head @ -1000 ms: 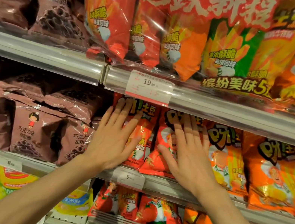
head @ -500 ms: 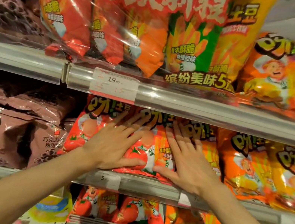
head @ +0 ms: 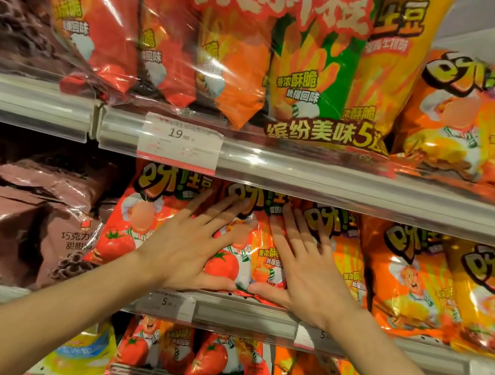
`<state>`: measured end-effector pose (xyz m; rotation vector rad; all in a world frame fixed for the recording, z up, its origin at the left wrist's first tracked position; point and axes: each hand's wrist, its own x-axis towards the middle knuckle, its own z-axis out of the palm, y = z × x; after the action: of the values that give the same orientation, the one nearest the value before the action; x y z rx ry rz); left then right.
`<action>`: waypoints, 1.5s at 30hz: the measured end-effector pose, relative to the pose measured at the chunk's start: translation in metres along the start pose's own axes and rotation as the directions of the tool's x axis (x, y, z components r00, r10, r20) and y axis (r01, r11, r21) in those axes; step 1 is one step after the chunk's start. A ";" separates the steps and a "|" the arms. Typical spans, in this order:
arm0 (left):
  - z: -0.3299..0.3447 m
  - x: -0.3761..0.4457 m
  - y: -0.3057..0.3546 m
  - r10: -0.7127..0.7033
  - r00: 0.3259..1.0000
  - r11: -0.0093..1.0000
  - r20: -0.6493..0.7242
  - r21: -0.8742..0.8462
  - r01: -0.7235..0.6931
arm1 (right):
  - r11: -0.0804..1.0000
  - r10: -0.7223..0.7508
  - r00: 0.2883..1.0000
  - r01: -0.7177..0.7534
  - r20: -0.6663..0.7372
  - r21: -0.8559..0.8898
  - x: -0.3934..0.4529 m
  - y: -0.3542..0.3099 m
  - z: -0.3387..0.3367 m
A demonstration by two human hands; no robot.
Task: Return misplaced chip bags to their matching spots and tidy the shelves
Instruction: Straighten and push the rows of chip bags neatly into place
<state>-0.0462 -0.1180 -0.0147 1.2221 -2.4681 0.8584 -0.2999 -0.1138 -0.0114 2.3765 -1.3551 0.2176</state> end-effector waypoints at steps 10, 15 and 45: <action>-0.010 -0.005 0.016 -0.122 0.991 0.986 -0.048 -0.121 0.116 | 0.952 0.223 0.967 -0.189 -0.121 0.239 -0.020 0.009 -0.005; -0.015 0.009 0.038 -0.142 0.987 0.978 -0.069 -0.166 0.129 | 0.935 0.331 0.918 -0.287 -0.217 0.209 -0.055 0.038 -0.006; -0.004 0.077 0.126 -0.049 0.998 0.998 0.038 -0.034 0.050 | 0.995 0.099 0.963 -0.093 -0.252 0.037 -0.101 0.107 0.011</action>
<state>-0.1931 -0.1043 -0.0253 1.2924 -2.4600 0.7833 -0.4445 -0.0866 -0.0260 2.2133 -1.3509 0.5497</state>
